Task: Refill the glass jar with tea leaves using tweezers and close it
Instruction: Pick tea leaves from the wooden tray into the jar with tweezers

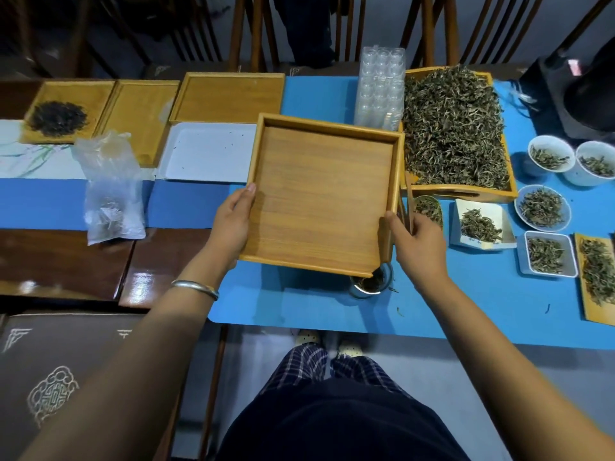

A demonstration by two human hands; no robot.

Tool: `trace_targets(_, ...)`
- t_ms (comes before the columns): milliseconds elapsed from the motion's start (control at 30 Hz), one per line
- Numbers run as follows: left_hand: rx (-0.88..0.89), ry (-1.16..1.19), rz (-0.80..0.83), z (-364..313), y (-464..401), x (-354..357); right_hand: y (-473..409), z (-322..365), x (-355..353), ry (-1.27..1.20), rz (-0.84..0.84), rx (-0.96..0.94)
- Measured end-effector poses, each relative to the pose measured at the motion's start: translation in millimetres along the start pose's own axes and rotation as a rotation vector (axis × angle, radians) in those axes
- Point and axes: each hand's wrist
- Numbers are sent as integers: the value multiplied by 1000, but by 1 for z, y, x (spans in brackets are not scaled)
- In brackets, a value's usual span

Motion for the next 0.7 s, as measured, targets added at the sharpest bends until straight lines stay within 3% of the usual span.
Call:
trace_targets(167, -36, 6, -40, 12, 9, -4, -3, -4, 7, -181, 57, 71)
trace_targets(700, -20, 11, -152, 23, 30, -68, -4, 33, 52, -158, 185, 17)
Point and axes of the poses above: each hand's wrist, its own y-axis away from the middle knuckle, its own x-axis out of the palm, z = x × y, and after that the axes turned 12 degrees about z, right-handed
